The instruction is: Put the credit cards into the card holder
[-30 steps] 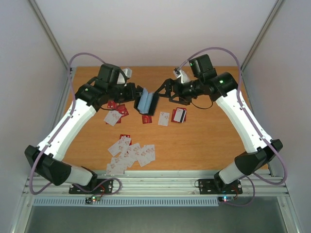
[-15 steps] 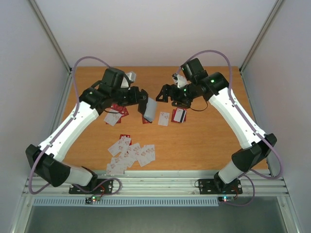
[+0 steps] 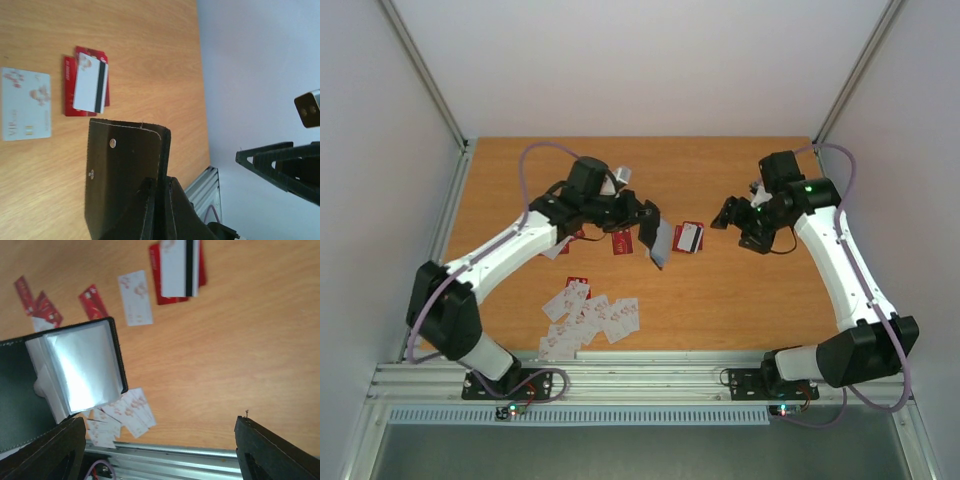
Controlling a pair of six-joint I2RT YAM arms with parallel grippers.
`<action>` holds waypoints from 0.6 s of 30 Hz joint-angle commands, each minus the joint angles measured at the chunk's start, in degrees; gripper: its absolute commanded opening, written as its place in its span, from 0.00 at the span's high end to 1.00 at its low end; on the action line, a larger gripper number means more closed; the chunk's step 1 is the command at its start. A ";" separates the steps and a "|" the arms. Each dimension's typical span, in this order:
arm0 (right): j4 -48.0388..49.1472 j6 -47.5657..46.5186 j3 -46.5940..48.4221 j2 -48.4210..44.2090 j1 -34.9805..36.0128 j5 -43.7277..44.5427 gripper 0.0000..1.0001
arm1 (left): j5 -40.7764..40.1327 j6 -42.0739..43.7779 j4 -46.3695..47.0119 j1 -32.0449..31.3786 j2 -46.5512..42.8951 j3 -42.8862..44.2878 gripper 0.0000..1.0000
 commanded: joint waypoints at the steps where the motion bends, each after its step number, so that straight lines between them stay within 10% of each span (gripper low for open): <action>1: -4.16 -0.48 -2.37 -3.24 -1.52 4.57 0.18 | 3.20 -8.29 13.57 -3.46 5.82 -0.34 1.00; 18: 0.40 0.37 -16.43 -5.68 -3.35 1.11 0.29 | 7.06 -30.16 45.15 -7.53 22.37 -17.60 0.83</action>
